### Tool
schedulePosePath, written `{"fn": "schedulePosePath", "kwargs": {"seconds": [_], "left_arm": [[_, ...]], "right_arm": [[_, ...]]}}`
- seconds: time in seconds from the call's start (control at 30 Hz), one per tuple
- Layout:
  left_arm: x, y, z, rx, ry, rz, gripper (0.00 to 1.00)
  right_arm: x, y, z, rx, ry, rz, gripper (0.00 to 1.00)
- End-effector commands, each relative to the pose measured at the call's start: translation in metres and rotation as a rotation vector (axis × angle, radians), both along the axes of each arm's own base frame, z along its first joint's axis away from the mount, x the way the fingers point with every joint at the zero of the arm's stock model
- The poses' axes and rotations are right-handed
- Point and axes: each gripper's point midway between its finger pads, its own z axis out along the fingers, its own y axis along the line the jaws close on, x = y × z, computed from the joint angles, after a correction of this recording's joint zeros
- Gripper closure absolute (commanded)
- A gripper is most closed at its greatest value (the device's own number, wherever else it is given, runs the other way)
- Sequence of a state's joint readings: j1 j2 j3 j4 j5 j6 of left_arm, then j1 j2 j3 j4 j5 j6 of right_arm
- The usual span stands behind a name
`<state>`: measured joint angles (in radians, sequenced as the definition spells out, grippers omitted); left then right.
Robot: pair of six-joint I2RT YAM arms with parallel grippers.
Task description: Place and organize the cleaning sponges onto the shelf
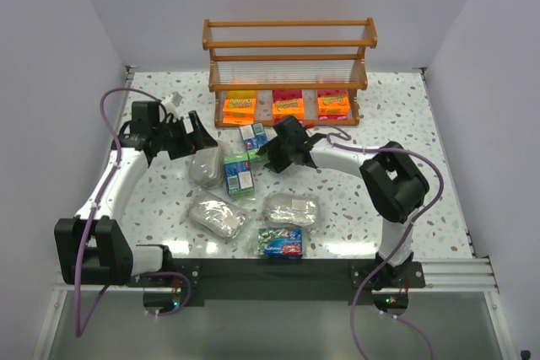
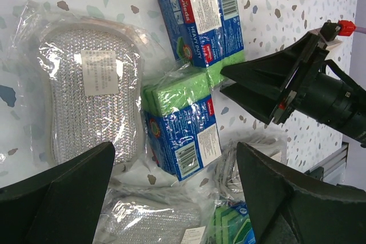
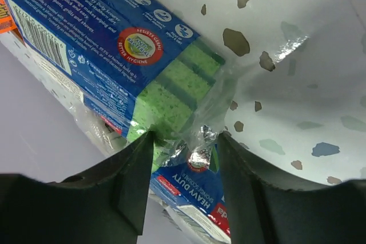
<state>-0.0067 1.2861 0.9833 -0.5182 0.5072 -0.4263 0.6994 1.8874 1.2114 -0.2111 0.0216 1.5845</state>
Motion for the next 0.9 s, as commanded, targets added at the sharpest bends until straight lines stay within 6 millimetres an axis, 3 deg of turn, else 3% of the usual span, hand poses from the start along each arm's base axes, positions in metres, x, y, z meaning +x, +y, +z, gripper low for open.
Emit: {"fn": "schedulePosePath", "kwargs": {"seconds": [0.0,0.2,0.3,0.37,0.47,0.6,0.87], "left_arm": [[-0.005,0.002,0.003,0.016,-0.022,-0.004,0.07],[-0.006,0.002,0.002,0.018,-0.022,-0.004,0.07],[-0.006,0.001,0.002,0.012,-0.023,-0.006,0.07],[-0.005,0.001,0.003,0.012,-0.026,-0.008,0.07],[-0.005,0.002,0.003,0.015,-0.026,-0.007,0.07],[-0.005,0.001,0.005,0.014,-0.034,-0.008,0.07],[0.004,-0.003,0.008,-0.014,-0.039,-0.017,0.07]], "right_arm": [[0.013,0.003,0.002,0.015,-0.017,-0.069,0.51],[0.012,-0.009,-0.007,0.001,-0.021,-0.103,0.77],[0.010,-0.018,-0.009,-0.019,-0.019,-0.104,0.94],[0.007,-0.024,-0.005,-0.022,-0.016,-0.098,1.00],[-0.002,-0.038,-0.003,-0.027,-0.010,-0.071,1.00],[-0.014,-0.060,0.035,0.021,-0.085,-0.022,1.00],[-0.028,-0.083,0.125,0.123,-0.234,0.061,1.00]]}}
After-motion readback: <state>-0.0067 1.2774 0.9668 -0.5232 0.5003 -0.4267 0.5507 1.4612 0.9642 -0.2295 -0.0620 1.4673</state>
